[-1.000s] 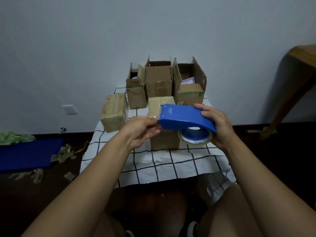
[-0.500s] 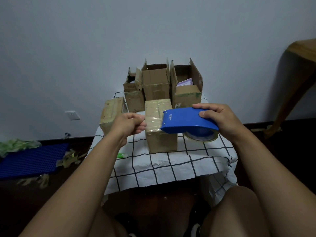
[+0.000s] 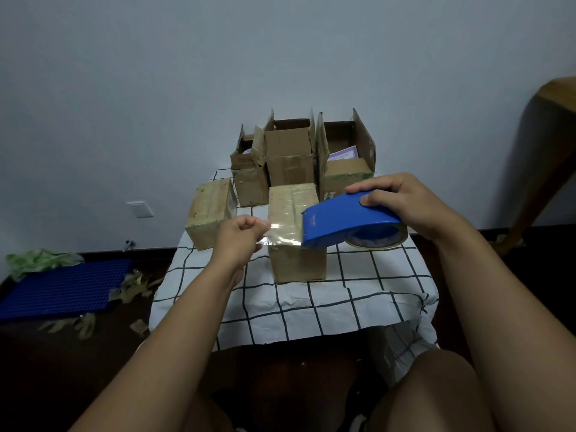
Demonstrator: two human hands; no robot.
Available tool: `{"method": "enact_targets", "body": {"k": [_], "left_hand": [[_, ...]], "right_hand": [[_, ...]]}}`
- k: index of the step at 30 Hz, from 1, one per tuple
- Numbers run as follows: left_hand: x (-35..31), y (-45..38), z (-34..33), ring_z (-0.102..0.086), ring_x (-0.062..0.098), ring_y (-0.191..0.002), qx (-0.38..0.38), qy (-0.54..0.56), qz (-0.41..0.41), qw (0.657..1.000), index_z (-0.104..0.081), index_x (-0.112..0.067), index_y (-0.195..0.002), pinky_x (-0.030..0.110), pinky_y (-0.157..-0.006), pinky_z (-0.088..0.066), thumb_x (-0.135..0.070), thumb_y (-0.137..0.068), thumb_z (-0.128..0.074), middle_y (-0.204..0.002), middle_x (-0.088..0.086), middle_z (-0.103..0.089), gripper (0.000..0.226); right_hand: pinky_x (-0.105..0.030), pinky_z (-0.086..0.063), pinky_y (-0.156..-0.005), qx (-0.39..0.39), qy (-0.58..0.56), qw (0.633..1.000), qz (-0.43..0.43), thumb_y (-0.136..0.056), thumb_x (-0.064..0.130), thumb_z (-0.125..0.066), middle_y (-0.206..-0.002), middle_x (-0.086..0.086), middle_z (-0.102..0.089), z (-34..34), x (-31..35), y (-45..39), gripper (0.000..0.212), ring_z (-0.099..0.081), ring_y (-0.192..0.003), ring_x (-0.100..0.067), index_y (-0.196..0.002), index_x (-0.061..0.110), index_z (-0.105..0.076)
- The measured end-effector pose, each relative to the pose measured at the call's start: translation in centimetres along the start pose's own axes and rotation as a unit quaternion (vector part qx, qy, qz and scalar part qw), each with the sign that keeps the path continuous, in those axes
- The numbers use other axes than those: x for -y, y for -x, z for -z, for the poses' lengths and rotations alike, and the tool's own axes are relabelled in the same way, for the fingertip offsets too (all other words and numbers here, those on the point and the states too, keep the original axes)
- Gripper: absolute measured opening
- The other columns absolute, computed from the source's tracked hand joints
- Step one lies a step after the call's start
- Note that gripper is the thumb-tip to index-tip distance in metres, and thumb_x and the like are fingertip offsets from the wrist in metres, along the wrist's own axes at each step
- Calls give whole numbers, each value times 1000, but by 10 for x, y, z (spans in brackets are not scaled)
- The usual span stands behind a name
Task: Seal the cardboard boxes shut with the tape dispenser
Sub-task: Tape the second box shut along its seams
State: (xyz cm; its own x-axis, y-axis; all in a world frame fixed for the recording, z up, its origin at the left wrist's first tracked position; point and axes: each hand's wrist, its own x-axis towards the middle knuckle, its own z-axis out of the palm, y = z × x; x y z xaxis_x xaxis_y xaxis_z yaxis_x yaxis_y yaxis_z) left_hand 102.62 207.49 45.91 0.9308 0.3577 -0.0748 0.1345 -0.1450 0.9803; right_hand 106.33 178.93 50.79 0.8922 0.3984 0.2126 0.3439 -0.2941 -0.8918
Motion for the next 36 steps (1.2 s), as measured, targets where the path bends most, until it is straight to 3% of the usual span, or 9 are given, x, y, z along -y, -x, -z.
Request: {"method": "enact_targets", "body": {"k": [6,15,23,25,27,30,32,34,36], "left_hand": [[9,-7,-3,-53,11,-56,16,-22,59,998,-68,-10,-74,22,-56,-50,-18,-89,-70,-52,-6,-60,17],[20,-15,-5,-52,19,-63,9,-87,39,995,-62,-7,-70,34,-72,-49,-22,-88,-70,-64,6,-57,24],[22,-18,-6,-54,16,-68,11,-136,16,990,-57,-13,-67,33,-72,-49,-23,-89,-69,-69,2,-58,27],[22,-18,-5,-55,16,-73,28,-108,52,992,-59,-13,-75,34,-72,-51,-24,-89,-70,-78,4,-60,21],[22,-18,-1,-51,14,-72,58,-45,127,989,-59,-14,-83,28,-63,-47,-24,-88,-71,-82,3,-59,17],[29,-15,8,-42,10,-64,125,77,249,957,-63,-17,-88,24,-56,-35,-28,-87,-72,-74,-2,-50,14],[33,-13,9,-43,10,-66,141,132,274,942,-65,-20,-92,25,-59,-34,-29,-89,-69,-77,-3,-51,10],[33,-11,2,-48,12,-79,115,132,237,956,-63,-23,-104,25,-65,-37,-25,-94,-63,-90,-2,-55,11],[34,-7,-9,-50,15,-101,18,35,105,994,-57,-25,-114,30,-82,-42,-18,-97,-54,-113,0,-57,19]], "right_hand": [[-19,-47,-77,21,37,999,-27,-95,18,-62,-100,19,-72,2,3,-12,27,-63,-91,-3,-101,38,-79],[-25,-49,-85,46,71,995,-46,-95,17,-61,-102,14,-72,-3,5,-29,26,-64,-98,-12,-102,34,-79],[-29,-50,-86,46,79,995,-45,-96,19,-60,-99,16,-72,-2,2,-33,28,-64,-97,-14,-98,38,-80],[-28,-49,-83,45,77,995,-45,-96,19,-60,-98,16,-72,-2,1,-32,28,-64,-95,-14,-98,39,-79],[-27,-47,-80,44,72,995,-45,-96,22,-60,-96,18,-72,-2,0,-31,27,-64,-90,-10,-98,40,-79],[-25,-44,-76,39,58,996,-48,-86,32,-59,-95,19,-72,-3,-2,-29,25,-63,-82,-1,-97,40,-79],[-24,-44,-76,33,43,997,-52,-81,34,-57,-95,17,-73,-4,-4,-27,27,-63,-80,-1,-93,41,-80],[-23,-45,-75,27,24,998,-52,-79,32,-57,-97,14,-74,-5,-7,-25,28,-63,-81,-2,-91,41,-80],[-22,-46,-75,24,12,998,-51,-79,31,-57,-99,13,-75,-5,-9,-23,28,-64,-82,-3,-91,41,-80]]}}
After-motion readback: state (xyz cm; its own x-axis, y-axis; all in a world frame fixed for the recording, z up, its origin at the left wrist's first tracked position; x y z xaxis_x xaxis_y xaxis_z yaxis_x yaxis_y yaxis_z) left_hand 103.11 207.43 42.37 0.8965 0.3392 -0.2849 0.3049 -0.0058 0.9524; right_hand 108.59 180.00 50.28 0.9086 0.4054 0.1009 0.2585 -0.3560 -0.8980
